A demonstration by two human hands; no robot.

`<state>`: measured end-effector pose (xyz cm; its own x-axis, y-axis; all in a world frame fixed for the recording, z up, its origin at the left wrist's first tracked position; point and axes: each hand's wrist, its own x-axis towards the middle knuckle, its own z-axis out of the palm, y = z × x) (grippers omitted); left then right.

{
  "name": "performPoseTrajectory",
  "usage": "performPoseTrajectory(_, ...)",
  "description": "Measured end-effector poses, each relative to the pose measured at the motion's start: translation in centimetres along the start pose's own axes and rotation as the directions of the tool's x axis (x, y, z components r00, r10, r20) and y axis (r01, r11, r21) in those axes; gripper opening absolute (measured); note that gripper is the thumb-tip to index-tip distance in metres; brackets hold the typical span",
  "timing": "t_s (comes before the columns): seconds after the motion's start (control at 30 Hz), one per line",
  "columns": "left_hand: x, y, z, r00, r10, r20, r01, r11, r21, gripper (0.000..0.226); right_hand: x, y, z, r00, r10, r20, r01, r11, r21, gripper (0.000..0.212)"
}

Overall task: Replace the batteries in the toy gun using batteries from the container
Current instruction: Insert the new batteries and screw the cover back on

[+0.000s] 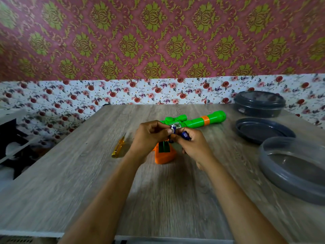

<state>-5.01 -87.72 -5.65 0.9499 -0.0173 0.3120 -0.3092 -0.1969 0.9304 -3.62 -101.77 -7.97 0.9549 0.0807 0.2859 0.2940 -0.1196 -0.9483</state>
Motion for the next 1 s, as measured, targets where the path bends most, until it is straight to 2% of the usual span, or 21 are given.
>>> performPoseTrajectory(0.07,0.2,-0.3,-0.3,1.000,-0.004,-0.022,0.005,0.998,0.057,0.007,-0.1,-0.1,0.0,0.999,0.045,-0.002,-0.045,0.998,0.052,0.003)
performPoseTrajectory(0.1,0.5,-0.7,-0.8,0.996,0.009,-0.091,0.002,0.992,0.128,0.007,-0.1,-0.1,0.0,0.998,0.060,-0.010,-0.059,0.996,0.067,0.008)
performPoseTrajectory(0.17,1.1,-1.5,-2.0,0.968,0.080,-0.236,0.029,0.906,0.422,0.009,0.0,0.0,-0.1,0.998,0.060,-0.020,-0.059,0.996,0.070,0.023)
performPoseTrajectory(0.2,1.2,-1.9,-2.4,0.962,0.078,-0.262,0.081,0.834,0.546,0.019,0.1,0.1,-0.1,0.998,0.054,-0.016,-0.053,0.996,0.068,0.028)
performPoseTrajectory(0.27,1.2,-2.6,-2.9,0.970,-0.067,-0.234,0.211,0.711,0.671,0.046,0.0,0.3,0.0,0.999,0.047,-0.003,-0.047,0.997,0.060,0.031)
performPoseTrajectory(0.33,1.2,-3.1,-2.6,0.967,-0.180,-0.178,0.252,0.609,0.752,0.062,0.0,0.5,0.1,0.999,0.043,-0.009,-0.042,0.998,0.053,0.029)
performPoseTrajectory(0.5,1.7,-3.4,-1.8,0.965,-0.228,-0.129,0.248,0.634,0.733,0.067,0.1,1.3,0.5,0.994,0.084,-0.071,-0.082,0.996,0.035,0.024)
performPoseTrajectory(0.6,1.5,-3.4,-1.3,0.967,-0.222,-0.127,0.230,0.535,0.813,0.065,0.2,1.7,0.5,0.989,0.110,-0.101,-0.107,0.994,0.037,0.028)
performPoseTrajectory(0.67,1.3,-3.2,-1.0,0.969,-0.210,-0.132,0.225,0.518,0.825,0.055,0.2,1.8,0.5,0.986,0.112,-0.120,-0.111,0.994,0.015,0.029)
performPoseTrajectory(0.8,1.0,-2.7,-0.5,0.976,-0.185,-0.117,0.204,0.571,0.795,0.048,0.1,1.7,0.4,0.985,0.107,-0.135,-0.109,0.994,-0.013,0.029)
performPoseTrajectory(0.9,1.3,-3.3,-0.4,0.976,-0.156,-0.150,0.216,0.670,0.711,0.041,0.1,1.7,0.4,0.984,0.109,-0.140,-0.113,0.993,-0.025,0.031)
performPoseTrajectory(1.0,1.2,-3.1,0.0,0.982,-0.087,-0.170,0.179,0.720,0.670,0.034,0.1,1.8,0.5,0.981,0.120,-0.152,-0.119,0.993,0.014,0.031)
